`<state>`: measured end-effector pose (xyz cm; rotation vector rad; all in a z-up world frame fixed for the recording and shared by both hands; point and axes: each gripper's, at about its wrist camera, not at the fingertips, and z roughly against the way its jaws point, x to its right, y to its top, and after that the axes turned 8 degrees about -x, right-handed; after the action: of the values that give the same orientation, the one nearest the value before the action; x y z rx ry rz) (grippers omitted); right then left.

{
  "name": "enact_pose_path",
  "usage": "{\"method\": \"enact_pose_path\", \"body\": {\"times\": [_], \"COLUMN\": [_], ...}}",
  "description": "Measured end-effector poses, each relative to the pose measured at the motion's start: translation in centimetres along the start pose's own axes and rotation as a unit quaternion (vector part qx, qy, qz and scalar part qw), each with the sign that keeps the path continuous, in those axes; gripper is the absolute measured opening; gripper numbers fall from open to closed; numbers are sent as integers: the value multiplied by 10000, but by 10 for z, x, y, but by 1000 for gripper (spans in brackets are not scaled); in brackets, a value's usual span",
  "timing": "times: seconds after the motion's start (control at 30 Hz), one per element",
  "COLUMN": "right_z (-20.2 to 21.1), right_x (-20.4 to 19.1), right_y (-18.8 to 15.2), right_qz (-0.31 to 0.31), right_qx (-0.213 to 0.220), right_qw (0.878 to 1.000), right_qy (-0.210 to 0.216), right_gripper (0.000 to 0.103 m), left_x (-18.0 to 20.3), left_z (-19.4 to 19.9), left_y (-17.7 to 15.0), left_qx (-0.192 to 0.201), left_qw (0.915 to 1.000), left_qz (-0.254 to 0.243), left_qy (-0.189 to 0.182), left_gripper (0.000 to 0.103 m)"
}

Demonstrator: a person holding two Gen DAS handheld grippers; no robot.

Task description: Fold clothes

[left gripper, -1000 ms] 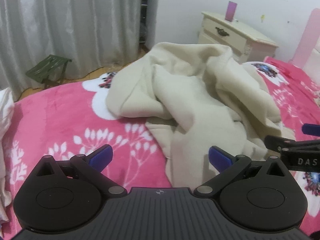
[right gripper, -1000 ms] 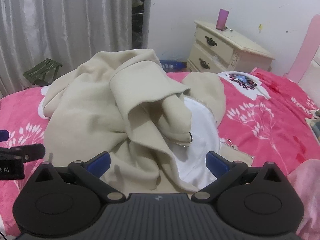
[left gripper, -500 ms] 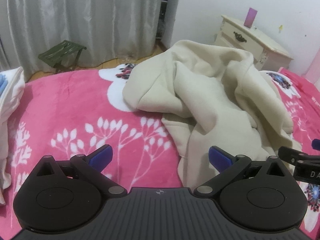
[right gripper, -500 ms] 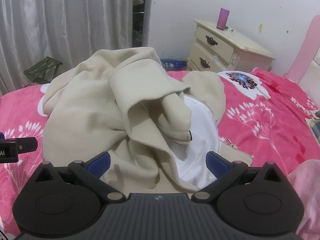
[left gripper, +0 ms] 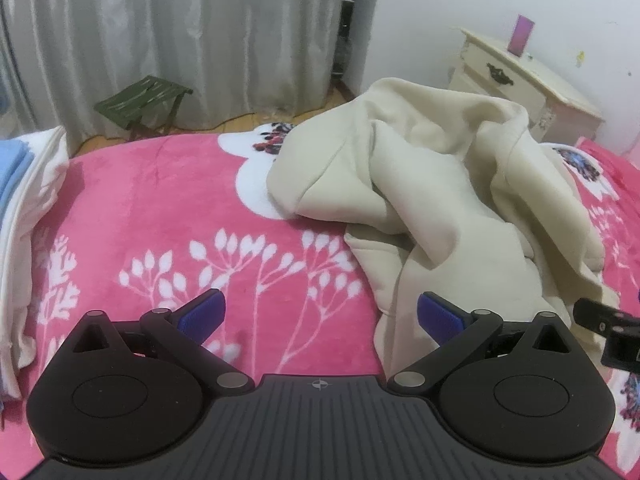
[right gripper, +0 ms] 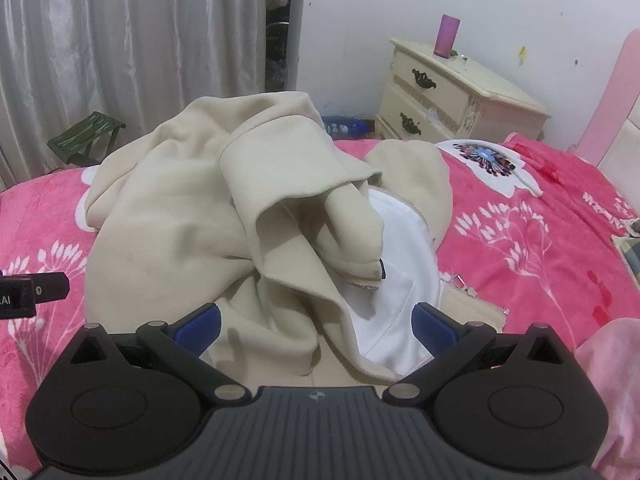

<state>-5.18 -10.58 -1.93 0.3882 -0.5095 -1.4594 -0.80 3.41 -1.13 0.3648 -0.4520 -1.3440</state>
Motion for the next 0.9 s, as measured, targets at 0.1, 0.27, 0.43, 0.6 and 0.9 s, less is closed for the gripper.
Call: {"method": "enact_pose_path", "body": {"times": [0.1, 0.27, 0.43, 0.6, 0.9], "right_z": [0, 0, 0, 0, 0], "right_x": [0, 0, 0, -2, -2], "right_y": [0, -1, -1, -1, -1], "right_qz": [-5, -1, -4, 24, 50], "right_qx": [-5, -12, -10, -27, -32], "right_qw": [10000, 10000, 10000, 10000, 10000], "right_qy": [6, 25, 26, 21, 28], "right_gripper": [103, 103, 103, 103, 103], "left_x": [-1, -2, 2, 2, 3], "left_z": [0, -2, -8, -8, -10], "left_y": [1, 1, -1, -3, -4], "left_qx": [-15, -71, -186, -201, -228], "left_qw": [10000, 9997, 9986, 9984, 9983], "left_qz": [81, 73, -126, -195, -240], "left_qy": [53, 209, 473, 495, 483], "left_gripper": [103, 103, 103, 103, 103]}}
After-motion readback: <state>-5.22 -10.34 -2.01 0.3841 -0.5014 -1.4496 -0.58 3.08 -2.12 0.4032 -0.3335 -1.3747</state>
